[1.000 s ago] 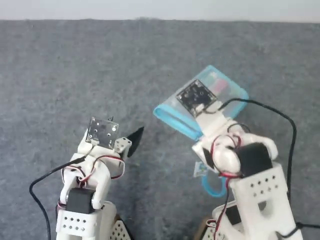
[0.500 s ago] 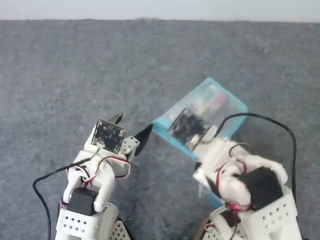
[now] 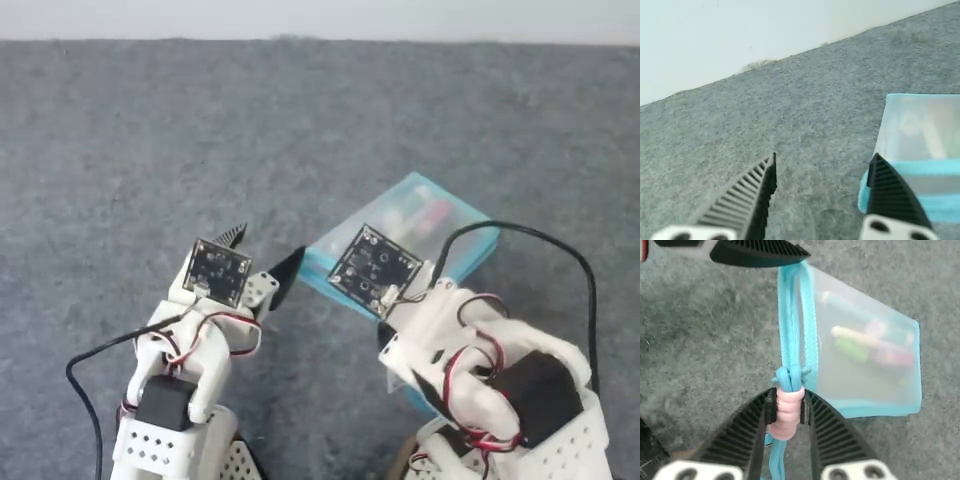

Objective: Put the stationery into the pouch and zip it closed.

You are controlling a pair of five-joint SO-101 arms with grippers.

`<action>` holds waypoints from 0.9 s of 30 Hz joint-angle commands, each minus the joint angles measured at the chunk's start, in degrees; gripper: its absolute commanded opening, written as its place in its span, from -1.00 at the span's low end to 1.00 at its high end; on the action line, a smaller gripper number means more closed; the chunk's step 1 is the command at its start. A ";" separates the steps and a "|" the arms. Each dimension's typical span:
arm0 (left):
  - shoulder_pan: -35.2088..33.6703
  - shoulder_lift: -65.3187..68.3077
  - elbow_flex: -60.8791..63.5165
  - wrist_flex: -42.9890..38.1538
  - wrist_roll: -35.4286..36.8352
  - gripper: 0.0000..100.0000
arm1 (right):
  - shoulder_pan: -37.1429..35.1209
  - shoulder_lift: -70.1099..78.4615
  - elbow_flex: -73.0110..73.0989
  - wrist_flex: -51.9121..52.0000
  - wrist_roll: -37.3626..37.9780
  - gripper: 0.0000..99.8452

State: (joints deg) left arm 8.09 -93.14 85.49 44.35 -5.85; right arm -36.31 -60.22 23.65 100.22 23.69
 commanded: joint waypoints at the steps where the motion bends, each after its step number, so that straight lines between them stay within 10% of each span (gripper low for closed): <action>1: 0.53 -0.62 -0.75 0.09 -0.62 -0.45 | -0.57 1.98 -4.48 1.98 -0.62 -0.99; 14: -1.85 -0.88 -14.37 19.25 -0.70 -0.29 | -0.48 3.91 -3.60 1.80 -0.62 -0.99; 27: -1.85 -0.35 -0.92 -0.18 -4.13 -0.36 | -0.92 3.38 -3.96 1.89 -0.70 -0.99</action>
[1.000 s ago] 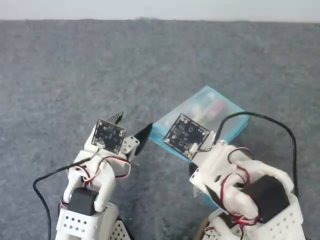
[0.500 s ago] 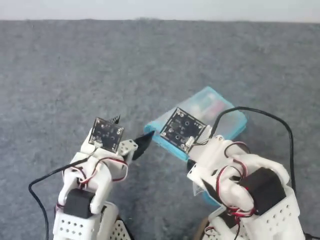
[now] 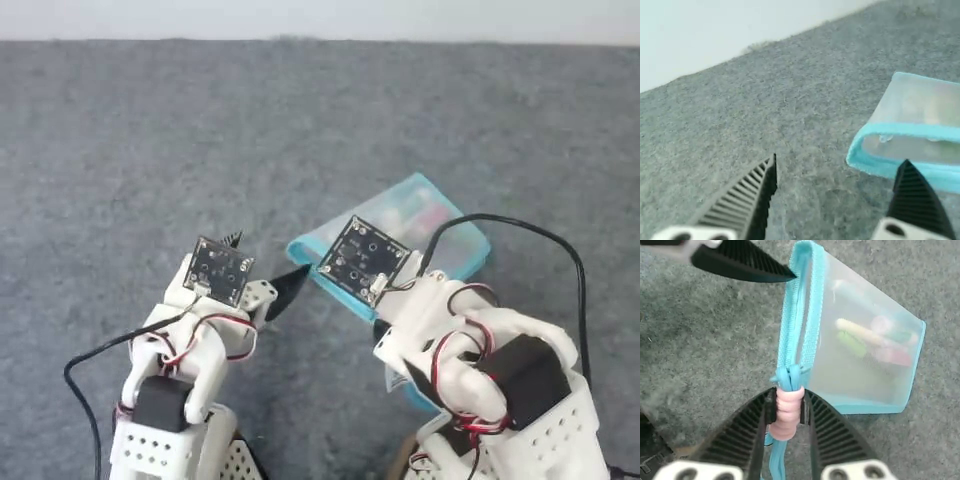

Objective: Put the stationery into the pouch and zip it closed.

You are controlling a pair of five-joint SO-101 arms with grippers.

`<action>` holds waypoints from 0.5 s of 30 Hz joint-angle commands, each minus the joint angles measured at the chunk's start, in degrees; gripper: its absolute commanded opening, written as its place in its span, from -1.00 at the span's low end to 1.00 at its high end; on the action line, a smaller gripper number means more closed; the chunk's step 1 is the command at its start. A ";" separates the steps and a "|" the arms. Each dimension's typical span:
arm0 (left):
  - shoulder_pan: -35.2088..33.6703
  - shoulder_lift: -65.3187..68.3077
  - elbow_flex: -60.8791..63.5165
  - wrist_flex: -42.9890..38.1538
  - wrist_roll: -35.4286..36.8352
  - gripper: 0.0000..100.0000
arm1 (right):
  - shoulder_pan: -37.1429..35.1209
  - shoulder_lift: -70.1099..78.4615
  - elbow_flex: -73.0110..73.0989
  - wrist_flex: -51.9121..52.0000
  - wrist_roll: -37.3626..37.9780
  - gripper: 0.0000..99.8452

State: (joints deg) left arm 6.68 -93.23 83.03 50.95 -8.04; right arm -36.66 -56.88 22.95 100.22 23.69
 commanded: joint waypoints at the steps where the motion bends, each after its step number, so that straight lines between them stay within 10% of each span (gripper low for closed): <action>1: -0.44 -0.26 2.24 -8.00 -2.46 -0.38 | -0.57 0.04 -3.25 1.89 -0.70 -0.99; 15: 0.09 -0.18 3.12 -9.76 -2.55 -0.39 | -9.89 -3.03 -3.34 1.89 -0.18 -0.99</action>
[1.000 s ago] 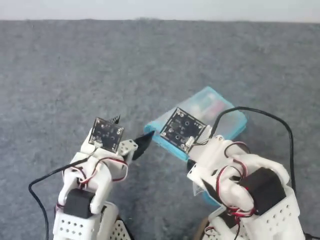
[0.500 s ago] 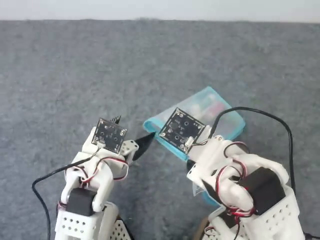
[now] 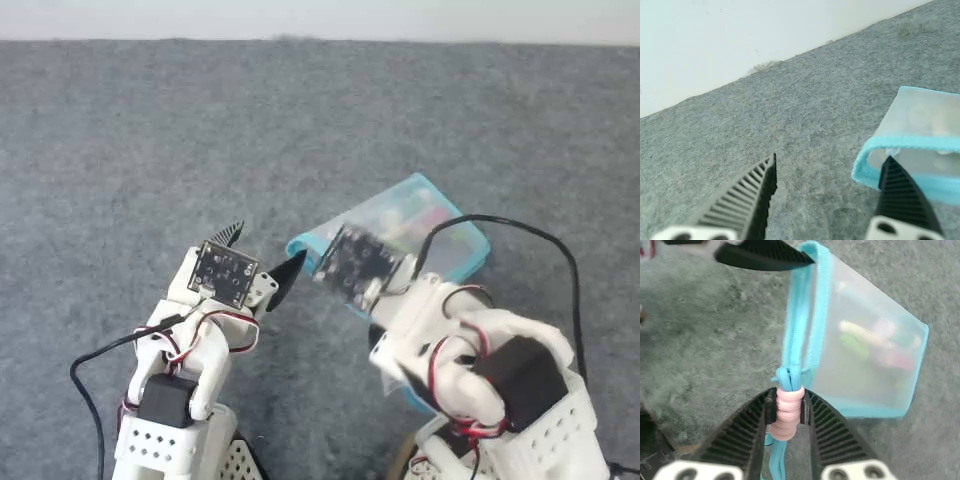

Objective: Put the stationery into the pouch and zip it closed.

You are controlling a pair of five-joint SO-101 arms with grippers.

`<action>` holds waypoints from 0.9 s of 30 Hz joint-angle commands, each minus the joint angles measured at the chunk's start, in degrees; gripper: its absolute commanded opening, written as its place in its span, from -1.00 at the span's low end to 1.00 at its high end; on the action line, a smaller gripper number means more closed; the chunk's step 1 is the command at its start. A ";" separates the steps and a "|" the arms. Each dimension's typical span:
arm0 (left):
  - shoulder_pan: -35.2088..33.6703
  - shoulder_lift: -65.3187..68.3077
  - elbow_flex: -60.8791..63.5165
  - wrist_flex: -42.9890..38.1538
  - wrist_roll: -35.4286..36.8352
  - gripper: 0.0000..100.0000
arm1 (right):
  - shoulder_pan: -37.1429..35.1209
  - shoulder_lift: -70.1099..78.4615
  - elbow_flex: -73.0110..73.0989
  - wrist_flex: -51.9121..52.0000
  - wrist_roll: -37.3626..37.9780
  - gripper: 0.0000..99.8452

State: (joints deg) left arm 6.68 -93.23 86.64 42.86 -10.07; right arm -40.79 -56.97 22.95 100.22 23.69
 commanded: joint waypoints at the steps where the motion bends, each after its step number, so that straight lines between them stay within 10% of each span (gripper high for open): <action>1: 0.09 -0.18 -0.13 -1.67 -0.53 -0.39 | -8.13 -4.53 -3.69 2.07 -0.18 -0.99; 18: -2.11 -0.79 -3.12 4.66 -2.64 -0.41 | -7.60 -8.13 -0.62 2.24 -0.09 -0.99; 27: 5.01 -0.79 -0.75 4.57 -6.68 -0.97 | -7.25 -7.69 -0.88 1.27 -0.18 -0.99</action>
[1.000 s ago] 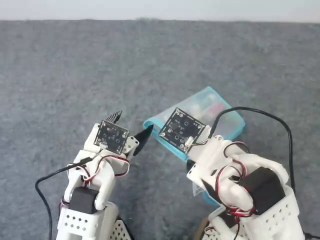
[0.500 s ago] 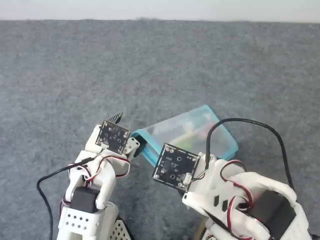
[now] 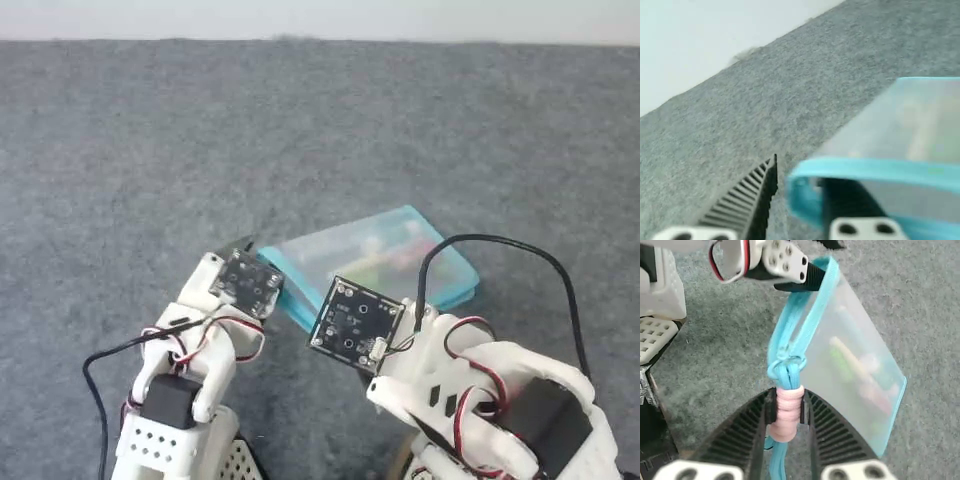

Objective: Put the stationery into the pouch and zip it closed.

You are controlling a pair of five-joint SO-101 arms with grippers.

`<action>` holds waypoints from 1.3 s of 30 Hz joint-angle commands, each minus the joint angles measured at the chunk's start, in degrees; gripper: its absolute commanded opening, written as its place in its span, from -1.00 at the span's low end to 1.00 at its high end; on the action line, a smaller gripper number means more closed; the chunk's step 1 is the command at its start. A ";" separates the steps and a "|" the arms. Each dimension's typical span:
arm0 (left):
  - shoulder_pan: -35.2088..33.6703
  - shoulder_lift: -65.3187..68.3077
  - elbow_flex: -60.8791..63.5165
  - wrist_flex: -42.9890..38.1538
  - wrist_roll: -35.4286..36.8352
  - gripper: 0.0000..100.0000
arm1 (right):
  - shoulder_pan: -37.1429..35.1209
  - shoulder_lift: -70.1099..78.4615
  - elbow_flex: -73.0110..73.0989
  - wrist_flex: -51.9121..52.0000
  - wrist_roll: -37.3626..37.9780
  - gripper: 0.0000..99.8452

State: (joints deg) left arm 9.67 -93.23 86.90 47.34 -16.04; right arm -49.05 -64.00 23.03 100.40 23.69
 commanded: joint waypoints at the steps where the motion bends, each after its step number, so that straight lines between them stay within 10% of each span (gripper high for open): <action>1: 2.02 -0.79 -1.19 0.09 -0.62 -0.98 | 1.01 -0.57 -0.97 0.84 -0.26 -0.99; 11: 1.58 -0.26 -4.88 3.69 3.34 -0.98 | -0.31 13.32 -6.95 -10.59 -2.55 -0.99; 21: 1.41 -0.26 -4.26 2.90 5.89 -0.98 | -16.31 32.57 -17.05 -14.46 -2.55 -0.98; 34: -10.55 -0.26 -6.90 1.41 11.43 -0.98 | -11.74 21.67 -15.82 0.31 0.53 -0.56; 39: -10.64 -0.26 -6.90 1.41 11.52 -0.98 | -2.51 14.20 0.88 -9.71 2.37 -0.56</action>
State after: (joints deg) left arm -0.26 -93.05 84.35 50.77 -5.58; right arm -55.91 -44.57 15.56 96.62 23.69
